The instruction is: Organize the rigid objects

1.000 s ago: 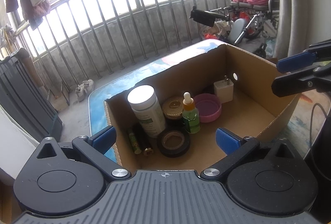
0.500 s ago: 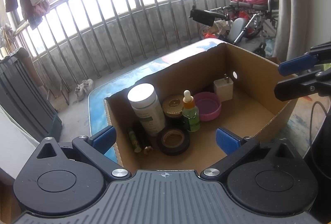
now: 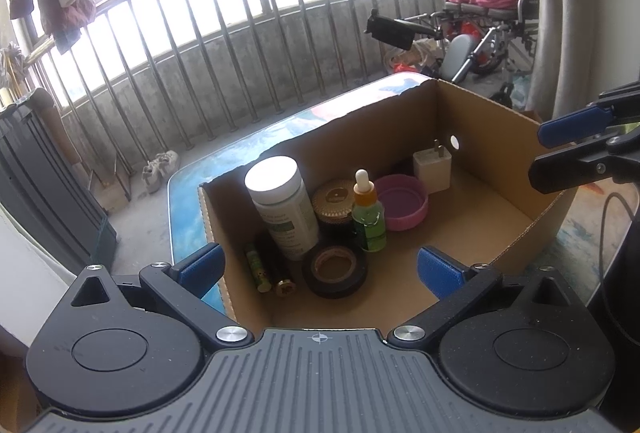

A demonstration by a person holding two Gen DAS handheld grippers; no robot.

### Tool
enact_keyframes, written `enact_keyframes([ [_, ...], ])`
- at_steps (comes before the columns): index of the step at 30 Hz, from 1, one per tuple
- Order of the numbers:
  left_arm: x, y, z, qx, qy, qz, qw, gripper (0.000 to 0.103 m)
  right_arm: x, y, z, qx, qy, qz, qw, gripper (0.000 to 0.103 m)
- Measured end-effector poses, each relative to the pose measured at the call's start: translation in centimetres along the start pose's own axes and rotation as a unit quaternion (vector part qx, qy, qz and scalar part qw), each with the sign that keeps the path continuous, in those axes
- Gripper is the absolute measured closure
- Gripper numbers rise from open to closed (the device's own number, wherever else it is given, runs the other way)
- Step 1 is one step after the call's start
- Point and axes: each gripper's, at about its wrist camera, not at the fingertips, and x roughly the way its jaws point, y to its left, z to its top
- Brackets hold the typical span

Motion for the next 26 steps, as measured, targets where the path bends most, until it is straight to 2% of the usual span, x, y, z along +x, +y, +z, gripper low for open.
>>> enact_keyframes([
  [22,-0.01,0.04,-0.07,0.003,-0.008,-0.003,1.0000,0.000,0.16,0.22,0.22,-0.006,0.001,0.000,1.000,0.032],
  [26,-0.17,0.32,-0.11,-0.011,-0.009,-0.013,0.9998,0.000,0.05,0.06,0.24,-0.004,0.000,-0.003,1.000,0.032],
])
